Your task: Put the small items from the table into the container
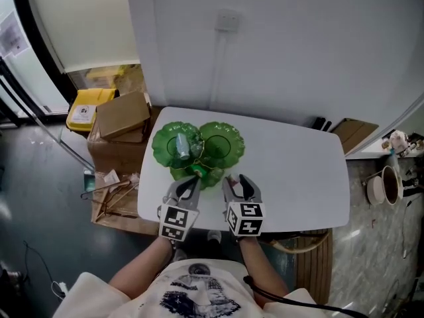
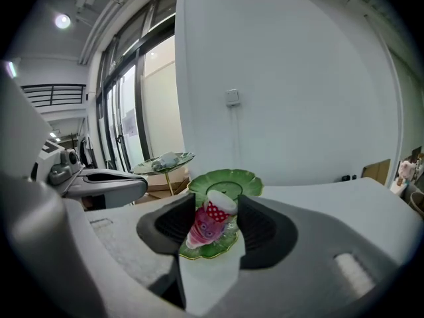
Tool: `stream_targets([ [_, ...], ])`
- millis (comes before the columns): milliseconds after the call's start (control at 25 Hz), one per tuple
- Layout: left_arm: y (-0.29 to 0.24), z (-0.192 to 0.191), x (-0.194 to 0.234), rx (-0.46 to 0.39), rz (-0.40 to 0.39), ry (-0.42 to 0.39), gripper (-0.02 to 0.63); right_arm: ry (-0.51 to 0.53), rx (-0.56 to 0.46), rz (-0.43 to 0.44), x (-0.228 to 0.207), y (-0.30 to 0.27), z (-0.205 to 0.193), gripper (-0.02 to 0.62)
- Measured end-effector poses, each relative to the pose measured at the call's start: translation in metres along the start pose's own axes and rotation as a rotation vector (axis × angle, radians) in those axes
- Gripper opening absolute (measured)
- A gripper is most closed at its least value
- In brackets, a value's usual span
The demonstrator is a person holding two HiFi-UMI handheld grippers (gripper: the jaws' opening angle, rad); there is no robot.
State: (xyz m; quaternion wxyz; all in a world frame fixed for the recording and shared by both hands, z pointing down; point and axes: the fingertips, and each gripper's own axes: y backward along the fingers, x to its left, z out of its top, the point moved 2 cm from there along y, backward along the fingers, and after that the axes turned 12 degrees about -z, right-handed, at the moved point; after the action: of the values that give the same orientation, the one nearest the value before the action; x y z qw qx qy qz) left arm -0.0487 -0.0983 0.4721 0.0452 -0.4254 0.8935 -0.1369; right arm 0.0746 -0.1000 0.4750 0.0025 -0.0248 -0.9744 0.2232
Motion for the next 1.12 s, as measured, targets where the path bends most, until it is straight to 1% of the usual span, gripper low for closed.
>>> stream_targets([
  [280,-0.037,0.000,0.009,0.011,0.048,0.023,-0.011,0.022,0.001,0.071,-0.014,-0.034,0.008,0.196],
  [440,-0.051,0.001,0.015,0.018,0.083,0.035,-0.009,0.034,0.007,0.122,-0.017,-0.049,0.012,0.196],
  [800,-0.075,0.002,0.022,0.027,0.146,0.057,-0.011,0.054,0.015,0.205,-0.027,-0.078,0.019,0.196],
  [1000,-0.085,0.003,0.022,0.027,0.168,0.060,-0.009,0.109,0.003,0.240,-0.023,-0.093,0.024,0.192],
  [1120,-0.088,0.005,0.022,0.028,0.177,0.059,-0.009,0.168,0.001,0.250,-0.020,-0.100,0.023,0.190],
])
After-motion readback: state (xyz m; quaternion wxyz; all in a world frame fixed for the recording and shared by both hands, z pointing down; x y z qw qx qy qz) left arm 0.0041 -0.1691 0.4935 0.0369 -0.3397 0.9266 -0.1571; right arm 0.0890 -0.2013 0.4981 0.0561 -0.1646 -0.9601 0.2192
